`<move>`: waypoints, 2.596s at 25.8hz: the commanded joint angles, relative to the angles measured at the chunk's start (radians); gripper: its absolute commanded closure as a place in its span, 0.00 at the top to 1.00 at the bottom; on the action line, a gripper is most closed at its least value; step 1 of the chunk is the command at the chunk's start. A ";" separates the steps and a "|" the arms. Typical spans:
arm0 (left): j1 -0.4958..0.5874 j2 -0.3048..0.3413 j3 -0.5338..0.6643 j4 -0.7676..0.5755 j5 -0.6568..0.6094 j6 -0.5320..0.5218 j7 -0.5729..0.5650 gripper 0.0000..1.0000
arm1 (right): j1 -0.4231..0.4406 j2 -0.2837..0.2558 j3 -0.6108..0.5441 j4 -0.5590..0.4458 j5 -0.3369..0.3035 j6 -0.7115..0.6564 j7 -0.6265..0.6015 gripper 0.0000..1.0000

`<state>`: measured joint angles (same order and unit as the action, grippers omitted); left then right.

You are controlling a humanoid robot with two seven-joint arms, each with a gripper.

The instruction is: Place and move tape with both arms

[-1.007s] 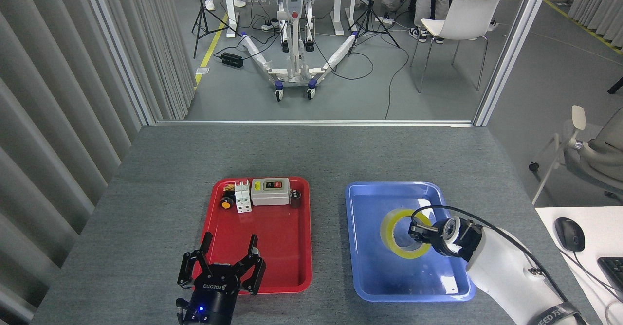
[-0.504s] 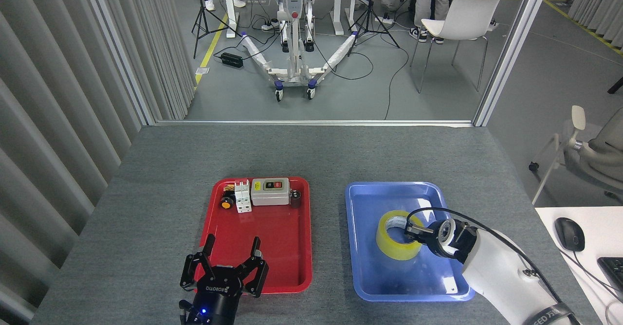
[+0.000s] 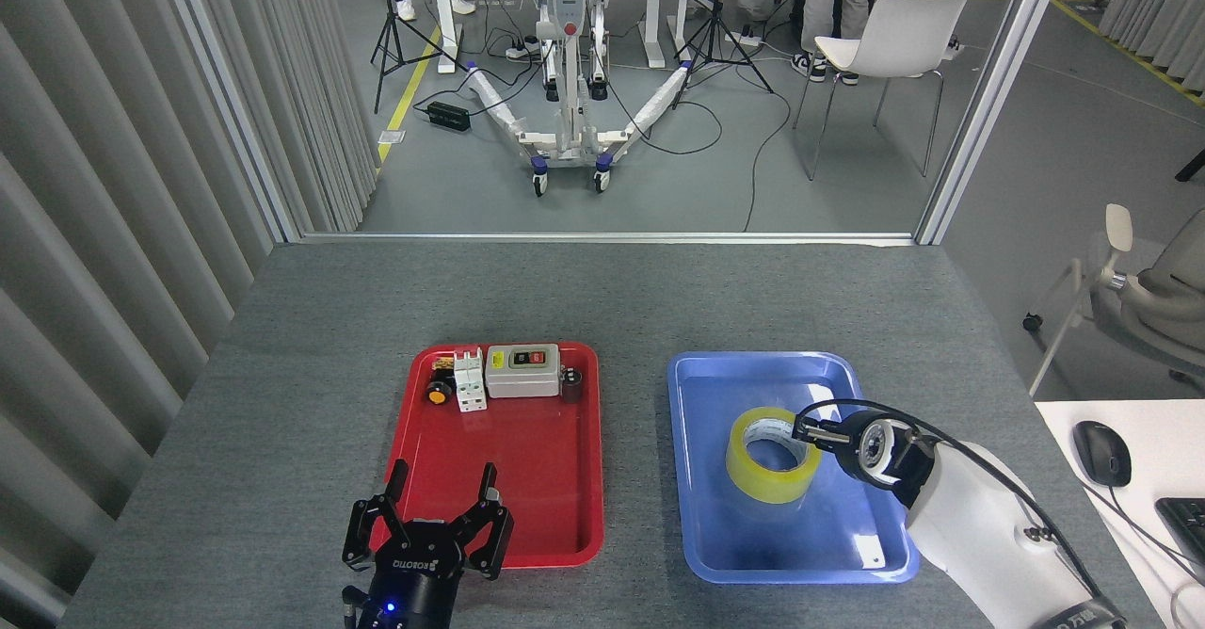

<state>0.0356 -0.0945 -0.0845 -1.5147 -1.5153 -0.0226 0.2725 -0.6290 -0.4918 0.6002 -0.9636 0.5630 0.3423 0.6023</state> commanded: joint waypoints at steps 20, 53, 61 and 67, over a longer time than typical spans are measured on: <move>-0.045 0.002 -0.003 0.010 0.001 -0.002 -0.039 1.00 | 0.574 0.082 -0.547 -0.339 0.669 -0.450 -0.865 0.98; -0.028 0.012 -0.003 0.010 -0.005 -0.011 -0.029 1.00 | 0.759 0.168 -0.682 -0.627 0.707 -0.378 -0.707 0.99; -0.025 0.039 -0.003 0.014 0.000 -0.013 -0.021 1.00 | 0.759 0.145 -0.682 -0.653 0.701 -0.365 -0.710 0.99; -0.023 0.053 -0.001 0.030 0.001 -0.013 -0.021 1.00 | 0.761 0.147 -0.680 -0.653 0.692 -0.371 -0.710 0.99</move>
<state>0.0108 -0.0508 -0.0856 -1.4913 -1.5148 -0.0355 0.2511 0.1315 -0.3451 -0.0801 -1.6165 1.2577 -0.0255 -0.1079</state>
